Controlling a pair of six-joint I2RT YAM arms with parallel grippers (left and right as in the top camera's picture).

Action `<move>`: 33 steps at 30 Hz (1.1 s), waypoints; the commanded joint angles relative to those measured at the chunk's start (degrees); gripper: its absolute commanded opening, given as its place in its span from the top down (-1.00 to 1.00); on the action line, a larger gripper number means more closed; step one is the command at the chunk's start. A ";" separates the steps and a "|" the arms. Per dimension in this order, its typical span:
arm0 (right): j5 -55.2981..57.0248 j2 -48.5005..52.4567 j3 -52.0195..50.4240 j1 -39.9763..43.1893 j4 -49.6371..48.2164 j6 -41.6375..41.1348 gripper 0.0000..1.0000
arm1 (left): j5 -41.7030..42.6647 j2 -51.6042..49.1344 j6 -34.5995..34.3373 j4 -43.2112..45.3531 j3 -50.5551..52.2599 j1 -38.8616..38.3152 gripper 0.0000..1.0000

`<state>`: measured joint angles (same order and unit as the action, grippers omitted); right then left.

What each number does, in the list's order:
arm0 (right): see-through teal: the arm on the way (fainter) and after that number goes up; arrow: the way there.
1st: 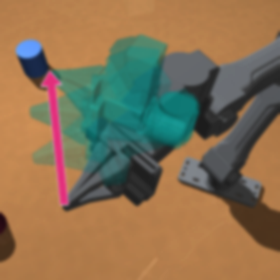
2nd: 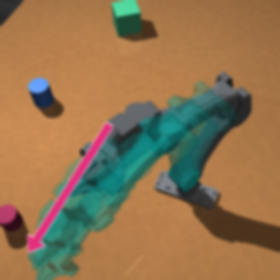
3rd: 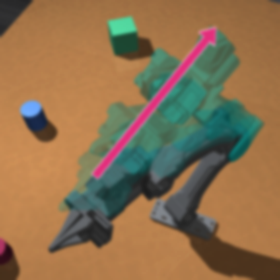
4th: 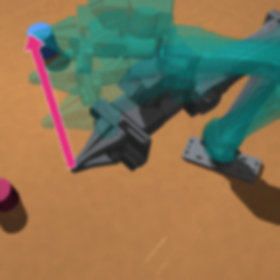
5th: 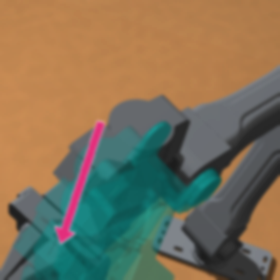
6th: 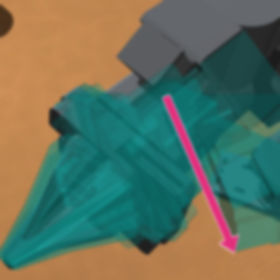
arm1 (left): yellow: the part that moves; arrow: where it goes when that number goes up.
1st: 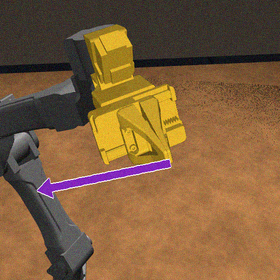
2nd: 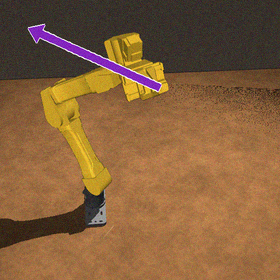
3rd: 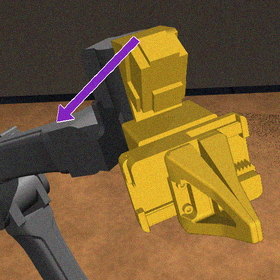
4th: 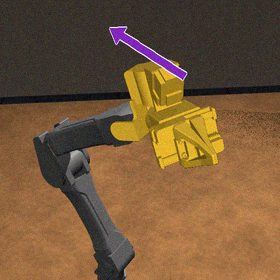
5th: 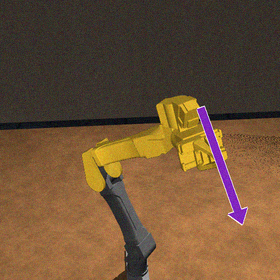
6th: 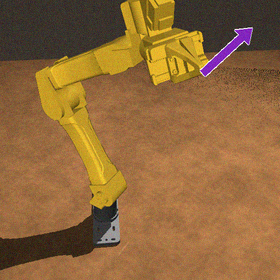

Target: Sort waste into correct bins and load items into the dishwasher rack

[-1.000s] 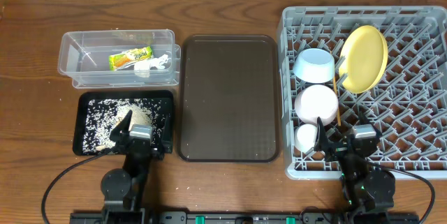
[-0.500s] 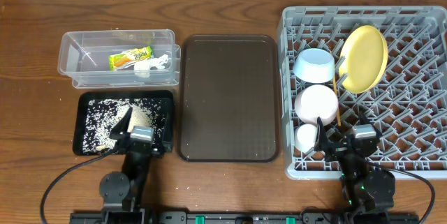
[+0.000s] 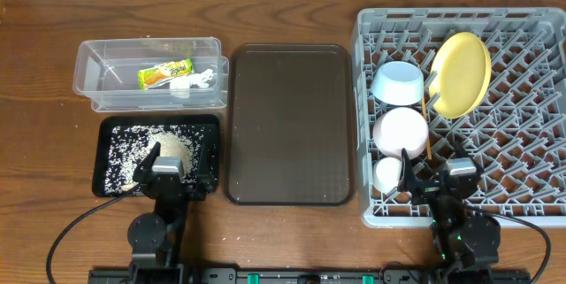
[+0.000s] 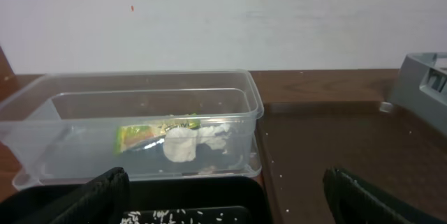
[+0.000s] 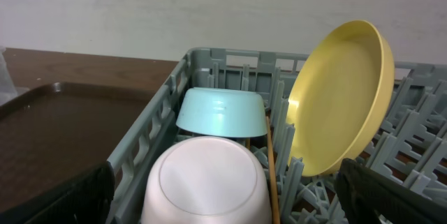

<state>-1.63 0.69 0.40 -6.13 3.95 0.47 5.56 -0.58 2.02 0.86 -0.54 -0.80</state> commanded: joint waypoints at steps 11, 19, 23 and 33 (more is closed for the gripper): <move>0.31 -0.31 -0.09 0.81 0.20 -0.61 -0.98 | -1.11 0.50 -2.12 -4.50 0.31 0.09 -0.83; 0.33 -0.31 -0.09 0.81 0.20 -0.61 -0.99 | -1.11 0.35 -2.12 -4.52 0.31 0.09 -0.83; 0.33 -0.31 -0.09 0.81 0.20 -0.61 -0.98 | -1.11 0.35 -2.12 -4.52 0.31 0.09 -0.83; 0.33 -0.31 -0.09 0.81 0.20 -0.61 -0.98 | -1.11 0.35 -2.12 -4.52 0.31 0.09 -0.83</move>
<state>-1.63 0.69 0.40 -6.13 3.95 0.47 4.08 -0.58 0.16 -1.10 -0.73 -0.80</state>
